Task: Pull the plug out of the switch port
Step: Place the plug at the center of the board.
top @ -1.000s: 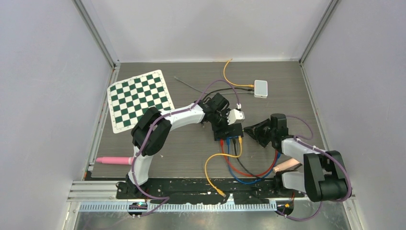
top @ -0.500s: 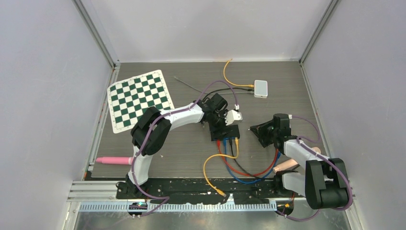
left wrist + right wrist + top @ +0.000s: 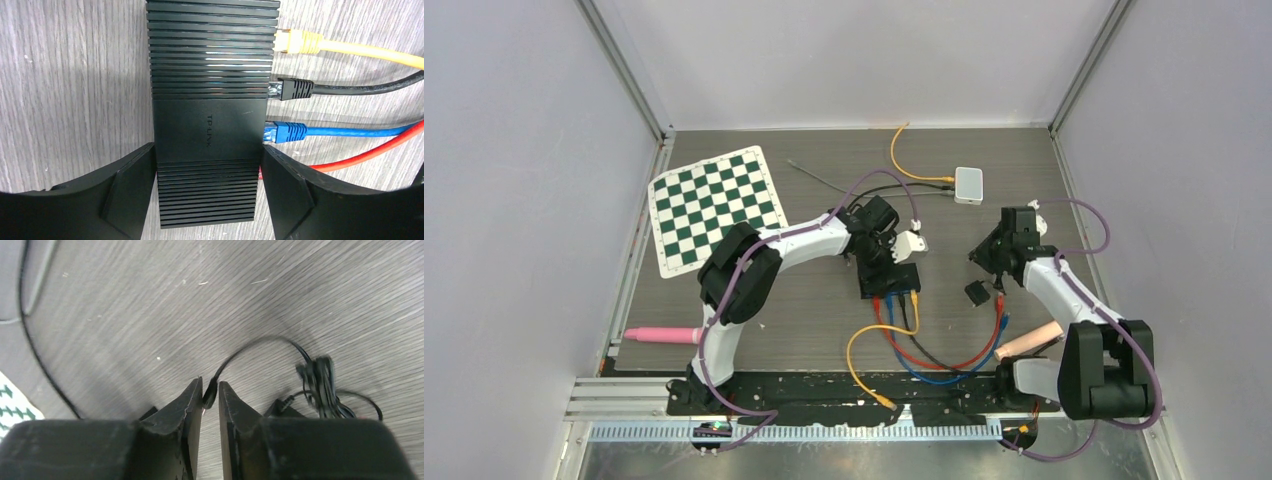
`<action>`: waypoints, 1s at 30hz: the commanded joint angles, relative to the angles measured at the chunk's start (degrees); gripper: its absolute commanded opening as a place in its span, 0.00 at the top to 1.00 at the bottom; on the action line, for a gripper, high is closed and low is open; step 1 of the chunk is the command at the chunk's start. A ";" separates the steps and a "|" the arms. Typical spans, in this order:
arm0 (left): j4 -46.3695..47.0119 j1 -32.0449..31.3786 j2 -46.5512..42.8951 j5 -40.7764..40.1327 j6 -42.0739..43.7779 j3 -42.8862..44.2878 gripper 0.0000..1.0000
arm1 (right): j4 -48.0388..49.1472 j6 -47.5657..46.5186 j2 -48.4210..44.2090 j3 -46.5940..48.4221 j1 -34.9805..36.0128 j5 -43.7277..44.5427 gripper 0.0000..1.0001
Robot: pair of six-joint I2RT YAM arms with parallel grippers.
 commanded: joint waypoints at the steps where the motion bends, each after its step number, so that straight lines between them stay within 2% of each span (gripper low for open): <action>1: -2.56 -0.33 -0.71 2.16 -2.46 0.79 0.21 | -4.98 -11.75 4.23 5.00 -0.78 -2.68 0.71; 5: -1.32 -0.42 -1.64 2.16 -3.16 0.94 0.09 | -5.10 -14.88 5.65 6.71 -0.77 -8.88 0.49; 7: -0.62 -0.48 -2.25 2.41 -3.58 1.06 0.05 | -4.77 -15.47 4.42 6.38 -0.78 -10.64 0.42; 9: 0.09 -0.50 -3.08 2.17 -4.23 1.07 0.01 | -4.31 -15.75 1.68 5.27 -0.77 -11.92 0.41; 14: 4.11 -0.57 -6.89 2.40 -7.15 0.12 0.00 | -4.93 -15.14 -4.64 0.63 -0.77 -15.31 0.43; 18: 9.81 -1.00 -9.73 4.14 -10.53 -0.66 0.00 | -6.83 -15.78 -6.23 -2.69 -0.78 -17.59 0.46; 22: 11.75 -1.24 -12.18 3.05 -11.32 -2.13 0.00 | -7.24 -15.63 -7.02 -5.75 -0.78 -20.49 0.46; 25: 14.02 -1.28 -15.41 1.22 -11.59 -5.59 0.00 | -7.40 -15.64 -7.46 -7.35 -0.73 -17.93 0.45; 30: 20.24 -1.21 -22.36 -0.96 -13.82 -13.21 0.00 | -6.53 -17.07 -7.01 -6.70 -0.76 -10.07 0.38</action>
